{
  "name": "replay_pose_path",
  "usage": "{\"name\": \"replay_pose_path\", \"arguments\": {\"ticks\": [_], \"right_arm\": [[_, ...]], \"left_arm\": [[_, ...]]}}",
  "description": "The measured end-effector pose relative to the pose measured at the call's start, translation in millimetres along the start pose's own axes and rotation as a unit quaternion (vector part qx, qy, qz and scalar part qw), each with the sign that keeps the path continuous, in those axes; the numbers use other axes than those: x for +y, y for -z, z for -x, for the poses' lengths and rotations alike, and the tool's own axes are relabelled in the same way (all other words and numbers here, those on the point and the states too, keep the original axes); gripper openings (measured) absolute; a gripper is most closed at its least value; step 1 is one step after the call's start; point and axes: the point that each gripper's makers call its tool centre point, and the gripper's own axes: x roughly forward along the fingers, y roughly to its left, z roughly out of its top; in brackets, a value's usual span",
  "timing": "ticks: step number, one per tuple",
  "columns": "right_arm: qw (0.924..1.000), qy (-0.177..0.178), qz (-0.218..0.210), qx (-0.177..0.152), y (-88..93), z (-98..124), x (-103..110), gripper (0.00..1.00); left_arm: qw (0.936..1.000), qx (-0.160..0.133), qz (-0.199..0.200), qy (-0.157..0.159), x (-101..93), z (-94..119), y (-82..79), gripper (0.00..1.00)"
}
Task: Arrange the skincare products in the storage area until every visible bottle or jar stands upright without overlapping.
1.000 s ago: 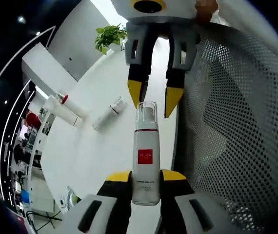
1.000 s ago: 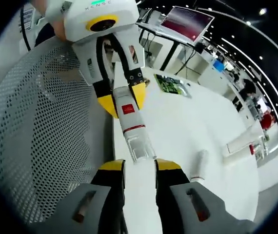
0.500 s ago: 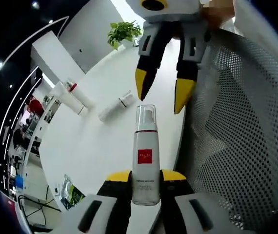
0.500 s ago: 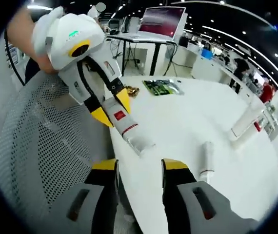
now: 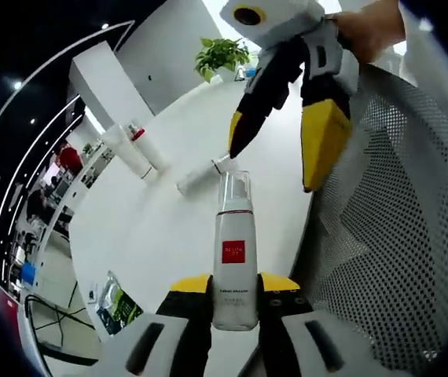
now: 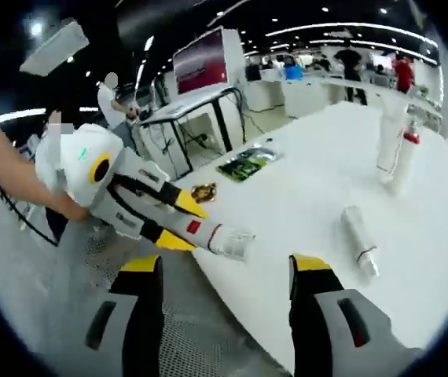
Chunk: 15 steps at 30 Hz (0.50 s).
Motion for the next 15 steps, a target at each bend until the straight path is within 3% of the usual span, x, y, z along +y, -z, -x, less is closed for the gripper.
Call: {"name": "replay_pose_path", "arguments": {"ticks": [3, 6, 15], "right_arm": [[0.999, -0.006, -0.044, -0.005, 0.5, -4.1, -1.2, 0.62], [0.9941, 0.002, -0.103, -0.036, -6.5, -4.8, -8.2, 0.64], [0.9935, 0.014, -0.112, -0.017, 6.0, -6.7, -17.0, 0.64]], "left_arm": [[1.0, -0.002, 0.004, -0.002, 1.4, -0.7, -0.6, 0.2], [0.9999, -0.005, 0.009, -0.004, 2.7, -0.3, -1.0, 0.2], [0.9997, -0.003, 0.021, -0.008, 5.2, -0.1, 1.2, 0.2]]}}
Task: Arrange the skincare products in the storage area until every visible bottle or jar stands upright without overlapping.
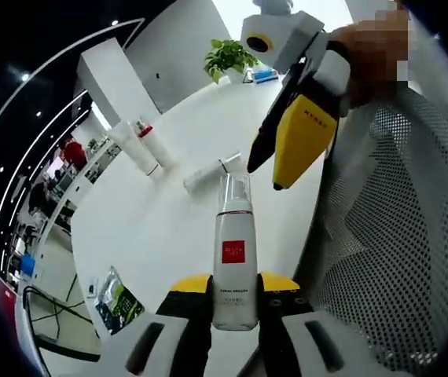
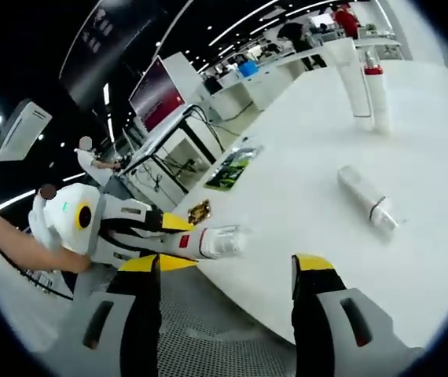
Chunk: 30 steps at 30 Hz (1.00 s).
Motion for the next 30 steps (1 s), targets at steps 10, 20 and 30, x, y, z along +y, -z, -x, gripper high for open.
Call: {"name": "replay_pose_path", "arguments": {"ticks": [10, 20, 30], "right_arm": [[0.9997, -0.011, -0.022, 0.005, 3.7, -4.9, 3.0, 0.62], [0.9892, -0.053, -0.133, -0.032, -2.1, -19.9, 8.4, 0.53], [0.9686, -0.107, -0.218, -0.053, -12.2, -43.9, 30.0, 0.34]], "left_arm": [[0.9994, -0.015, 0.027, -0.017, 7.4, 4.3, -4.2, 0.2], [0.9965, -0.039, 0.07, -0.026, 14.0, 9.6, -11.1, 0.2], [0.9966, -0.038, 0.072, -0.017, 7.9, 7.0, -12.6, 0.2]]}}
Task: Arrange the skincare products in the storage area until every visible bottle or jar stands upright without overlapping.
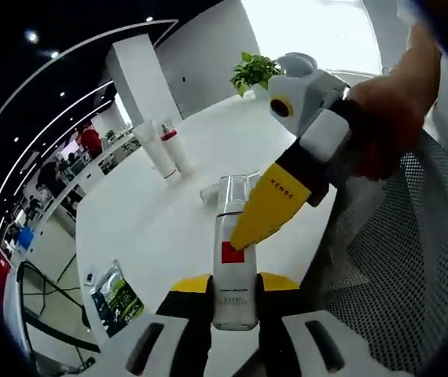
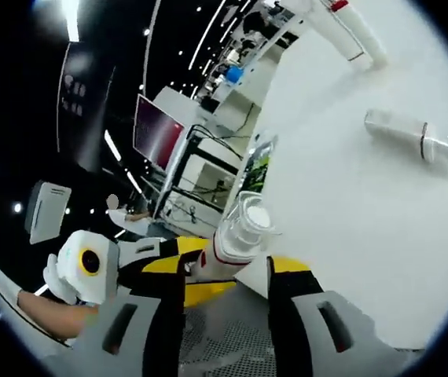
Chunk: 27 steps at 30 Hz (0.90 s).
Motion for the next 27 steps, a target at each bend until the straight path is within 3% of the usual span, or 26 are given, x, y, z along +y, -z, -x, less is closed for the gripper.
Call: {"name": "replay_pose_path", "arguments": {"ticks": [4, 8, 12, 15, 20, 27], "right_arm": [[0.9998, -0.001, -0.018, -0.009, -7.2, -4.3, -4.3, 0.22], [0.9987, -0.01, -0.05, -0.009, -8.0, -9.6, -8.0, 0.22], [0.9985, -0.014, -0.051, -0.014, -6.7, -11.1, -9.2, 0.22], [0.9984, -0.036, -0.04, -0.014, -9.9, -6.6, -2.3, 0.18], [0.9981, -0.034, 0.052, -0.004, -17.8, 0.3, 7.8, 0.17], [0.9886, -0.019, 0.147, 0.026, -17.4, 1.5, 8.6, 0.16]], "left_arm": [[0.9999, -0.004, 0.009, -0.007, 3.2, 0.7, -1.9, 0.2], [0.9999, 0.003, 0.007, -0.01, 2.9, -0.8, 0.6, 0.2], [0.9999, 0.008, -0.004, -0.012, 3.2, -2.0, 3.0, 0.2], [0.9998, 0.012, -0.004, -0.015, 4.1, -3.4, 4.7, 0.21], [0.9988, -0.01, -0.039, -0.029, 5.8, -3.9, -2.5, 0.22], [0.9985, 0.0, -0.052, -0.016, 2.5, -9.0, 2.7, 0.23]]}}
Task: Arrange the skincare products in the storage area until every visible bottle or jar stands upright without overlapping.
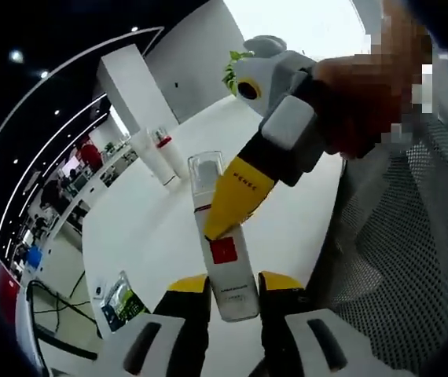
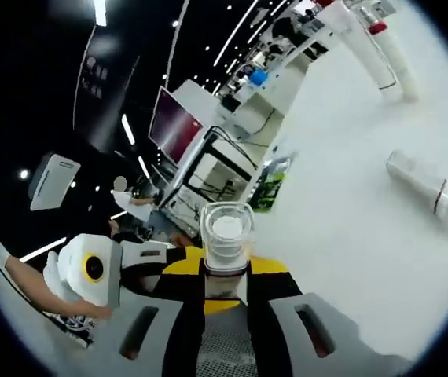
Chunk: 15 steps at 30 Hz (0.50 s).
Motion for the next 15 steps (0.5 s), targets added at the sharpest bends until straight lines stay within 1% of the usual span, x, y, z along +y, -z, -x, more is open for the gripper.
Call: {"name": "replay_pose_path", "arguments": {"ticks": [2, 3, 4, 5, 6, 7, 9, 11, 13, 14, 15], "right_arm": [[0.9997, 0.001, 0.026, 0.006, -2.2, 0.9, 0.5, 0.16], [0.9992, 0.001, 0.038, 0.015, -1.6, 1.3, 0.0, 0.16], [0.9981, 0.007, 0.059, 0.02, -3.0, 2.2, -1.8, 0.16], [0.9972, 0.005, 0.071, 0.025, -3.6, 2.7, -1.6, 0.16], [0.9963, 0.004, 0.08, 0.03, -3.7, 3.6, -1.7, 0.16], [0.9947, 0.007, 0.098, 0.032, -5.5, 5.4, -4.1, 0.16], [0.9913, 0.01, 0.124, 0.042, -8.6, 9.2, -7.5, 0.16], [0.9884, 0.015, 0.144, 0.046, -13.8, 12.5, -10.7, 0.16], [0.9837, 0.018, 0.173, 0.044, -24.2, 16.6, -14.7, 0.16], [0.9824, 0.022, 0.18, 0.045, -28.3, 18.3, -16.9, 0.16], [0.9786, 0.027, 0.199, 0.045, -35.6, 20.2, -21.5, 0.16]], "left_arm": [[1.0, 0.004, 0.001, -0.002, 1.4, -0.6, 1.7, 0.24], [0.9999, 0.01, 0.012, -0.002, 1.9, -0.8, 4.1, 0.26], [0.9996, 0.017, 0.023, -0.006, 3.7, -1.3, 7.4, 0.3], [0.9987, 0.039, 0.029, -0.012, 5.6, -1.0, 15.7, 0.35], [0.9981, 0.049, 0.035, -0.015, 6.3, -0.8, 19.3, 0.36], [0.9979, 0.048, 0.041, -0.014, 6.7, -1.3, 18.9, 0.37], [0.9984, 0.036, 0.041, -0.015, 6.5, -0.6, 13.9, 0.37], [0.9986, 0.036, 0.037, -0.014, 5.3, -1.4, 13.9, 0.38], [0.9984, 0.041, 0.038, -0.011, 4.2, -2.5, 15.2, 0.42], [0.9983, 0.041, 0.04, -0.012, 4.7, -2.5, 14.9, 0.45], [0.998, 0.043, 0.045, -0.012, 4.9, -3.2, 15.5, 0.46]]}}
